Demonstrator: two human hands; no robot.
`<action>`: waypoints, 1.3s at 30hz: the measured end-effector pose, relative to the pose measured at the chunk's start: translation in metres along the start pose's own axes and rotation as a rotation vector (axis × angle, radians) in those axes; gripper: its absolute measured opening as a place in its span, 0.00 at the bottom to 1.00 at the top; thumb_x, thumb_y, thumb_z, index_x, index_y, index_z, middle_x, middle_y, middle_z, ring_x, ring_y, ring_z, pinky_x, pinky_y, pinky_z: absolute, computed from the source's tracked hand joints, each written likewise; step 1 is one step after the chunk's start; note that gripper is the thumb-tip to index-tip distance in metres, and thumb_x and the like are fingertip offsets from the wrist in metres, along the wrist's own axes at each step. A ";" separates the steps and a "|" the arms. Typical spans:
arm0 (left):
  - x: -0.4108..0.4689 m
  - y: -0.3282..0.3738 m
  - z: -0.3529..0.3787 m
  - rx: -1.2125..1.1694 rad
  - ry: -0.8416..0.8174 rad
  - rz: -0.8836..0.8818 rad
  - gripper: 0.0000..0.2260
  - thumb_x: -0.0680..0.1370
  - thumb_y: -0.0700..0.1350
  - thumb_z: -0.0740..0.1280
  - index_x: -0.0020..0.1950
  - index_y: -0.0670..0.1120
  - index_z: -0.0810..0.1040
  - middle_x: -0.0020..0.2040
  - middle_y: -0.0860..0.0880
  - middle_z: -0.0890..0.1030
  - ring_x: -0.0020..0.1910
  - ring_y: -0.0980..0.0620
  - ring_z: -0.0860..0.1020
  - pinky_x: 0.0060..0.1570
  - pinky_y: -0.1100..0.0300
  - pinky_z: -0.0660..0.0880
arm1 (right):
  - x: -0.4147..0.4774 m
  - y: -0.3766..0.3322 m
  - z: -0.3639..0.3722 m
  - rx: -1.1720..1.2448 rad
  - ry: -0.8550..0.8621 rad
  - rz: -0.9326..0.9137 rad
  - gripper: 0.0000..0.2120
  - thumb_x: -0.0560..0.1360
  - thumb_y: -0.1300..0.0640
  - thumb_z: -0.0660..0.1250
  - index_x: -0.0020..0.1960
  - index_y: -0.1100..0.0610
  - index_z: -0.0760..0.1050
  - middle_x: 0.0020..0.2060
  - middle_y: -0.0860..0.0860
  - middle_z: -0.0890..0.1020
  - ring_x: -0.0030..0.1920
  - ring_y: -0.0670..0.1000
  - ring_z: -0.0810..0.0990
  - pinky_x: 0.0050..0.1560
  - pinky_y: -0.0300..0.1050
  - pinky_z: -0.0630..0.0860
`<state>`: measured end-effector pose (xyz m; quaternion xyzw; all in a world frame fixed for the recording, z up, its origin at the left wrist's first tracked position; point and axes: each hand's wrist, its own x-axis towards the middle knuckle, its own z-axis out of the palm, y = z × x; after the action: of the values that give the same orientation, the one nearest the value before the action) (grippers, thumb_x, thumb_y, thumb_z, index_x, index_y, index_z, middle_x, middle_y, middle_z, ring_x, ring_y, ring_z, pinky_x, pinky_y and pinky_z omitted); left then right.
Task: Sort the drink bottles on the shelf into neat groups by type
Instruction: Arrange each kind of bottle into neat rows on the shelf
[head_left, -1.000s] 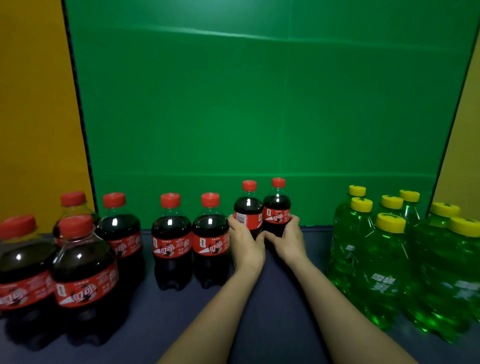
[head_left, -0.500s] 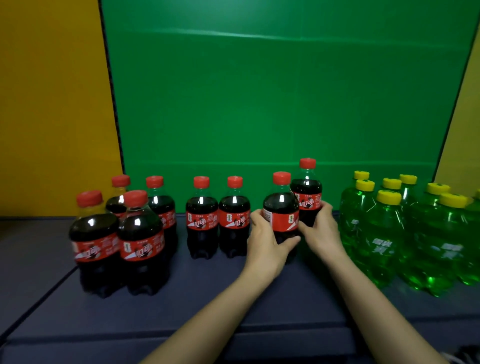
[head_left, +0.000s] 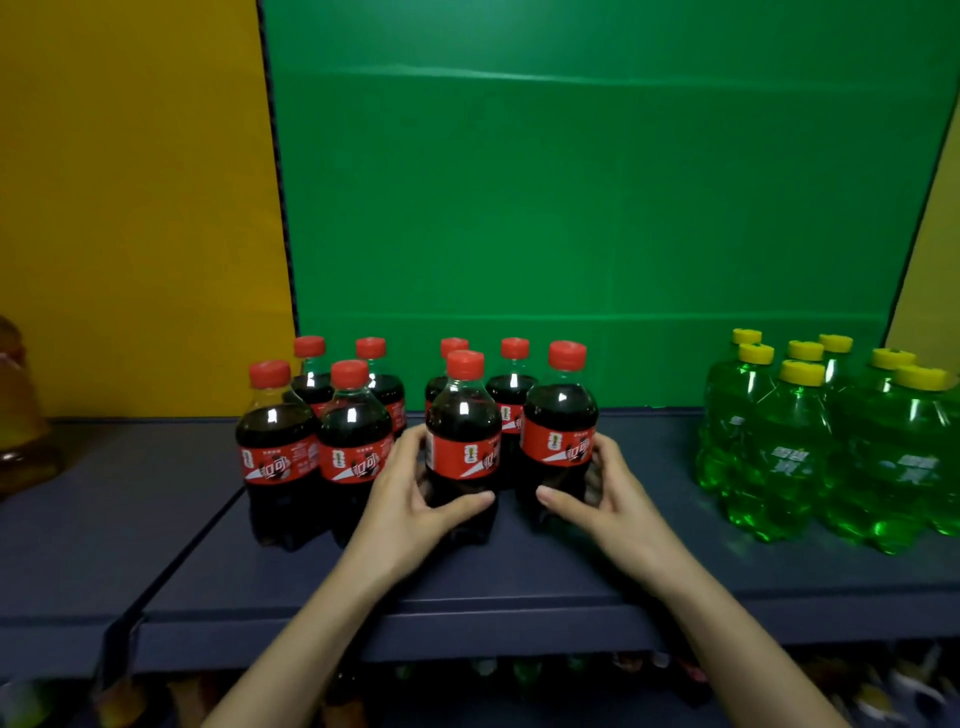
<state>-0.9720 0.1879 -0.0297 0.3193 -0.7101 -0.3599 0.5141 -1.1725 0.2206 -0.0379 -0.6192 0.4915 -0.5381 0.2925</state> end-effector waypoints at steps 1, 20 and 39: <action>0.000 -0.001 -0.001 -0.004 -0.017 -0.001 0.27 0.67 0.35 0.75 0.61 0.45 0.69 0.59 0.51 0.77 0.57 0.62 0.77 0.53 0.72 0.71 | 0.000 0.000 0.003 -0.003 -0.006 0.003 0.30 0.70 0.63 0.70 0.66 0.52 0.60 0.58 0.40 0.75 0.60 0.38 0.75 0.65 0.40 0.69; -0.004 -0.016 0.002 0.112 -0.071 0.010 0.30 0.74 0.42 0.69 0.72 0.51 0.59 0.68 0.54 0.70 0.68 0.60 0.67 0.70 0.55 0.64 | -0.005 0.006 0.024 -0.207 0.060 0.011 0.31 0.69 0.51 0.72 0.63 0.44 0.56 0.62 0.45 0.74 0.64 0.45 0.73 0.67 0.51 0.69; -0.014 0.029 0.134 0.299 0.012 0.400 0.14 0.73 0.53 0.64 0.56 0.51 0.71 0.52 0.57 0.72 0.54 0.61 0.71 0.54 0.68 0.67 | -0.071 -0.008 -0.121 -0.322 0.602 -0.173 0.10 0.73 0.67 0.66 0.50 0.55 0.76 0.47 0.48 0.81 0.46 0.35 0.78 0.45 0.25 0.72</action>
<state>-1.0991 0.2397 -0.0409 0.2469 -0.8014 -0.1401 0.5265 -1.2813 0.3087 -0.0271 -0.5103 0.5798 -0.6351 -0.0137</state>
